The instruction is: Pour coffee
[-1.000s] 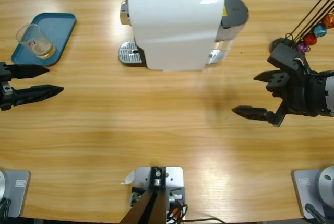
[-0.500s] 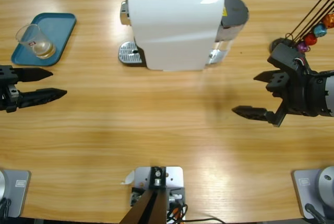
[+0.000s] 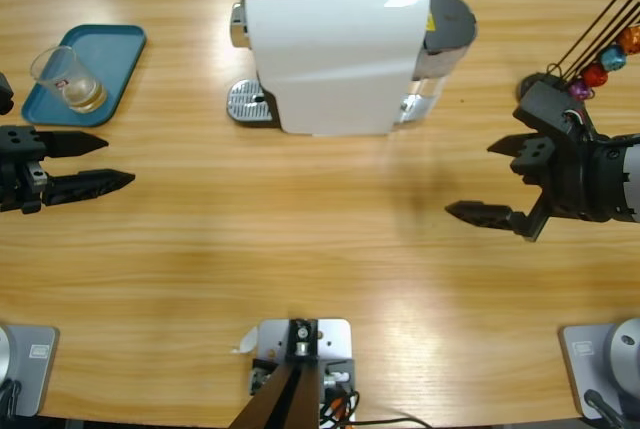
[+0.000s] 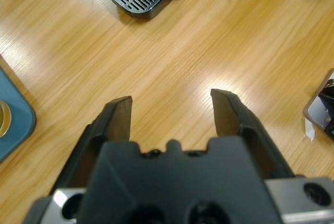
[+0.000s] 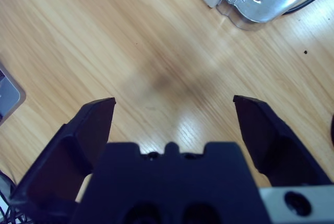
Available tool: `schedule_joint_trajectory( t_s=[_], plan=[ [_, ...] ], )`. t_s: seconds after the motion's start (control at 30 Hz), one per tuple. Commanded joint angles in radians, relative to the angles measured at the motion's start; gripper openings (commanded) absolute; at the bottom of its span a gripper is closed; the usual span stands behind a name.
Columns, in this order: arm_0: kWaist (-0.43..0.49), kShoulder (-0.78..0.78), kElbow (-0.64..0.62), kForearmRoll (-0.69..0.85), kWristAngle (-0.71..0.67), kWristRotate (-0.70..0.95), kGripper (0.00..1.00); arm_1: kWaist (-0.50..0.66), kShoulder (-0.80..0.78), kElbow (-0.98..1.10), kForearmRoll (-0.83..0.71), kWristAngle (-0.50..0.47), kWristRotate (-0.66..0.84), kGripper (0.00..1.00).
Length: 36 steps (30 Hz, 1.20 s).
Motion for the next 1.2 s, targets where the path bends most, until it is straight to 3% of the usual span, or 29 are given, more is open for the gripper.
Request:
schedule_joint_trajectory(
  t_s=[0.03,1.13,1.17,1.2],
  plan=[
    [-0.003,0.025,0.035,-0.02,-0.013,-0.006,0.646,0.012,0.014,-0.011,0.014,-0.018,-0.013,0.99],
    [-0.003,0.031,0.04,-0.023,-0.016,-0.017,0.646,0.012,0.022,-0.012,0.015,-0.015,-0.016,0.988],
    [-0.003,0.033,0.04,-0.026,-0.016,-0.017,0.66,0.012,0.022,-0.012,0.015,-0.016,-0.016,0.989],
    [-0.003,0.039,0.038,-0.032,-0.015,-0.019,0.751,0.012,0.022,-0.012,0.015,-0.016,-0.016,0.99]
  ],
)
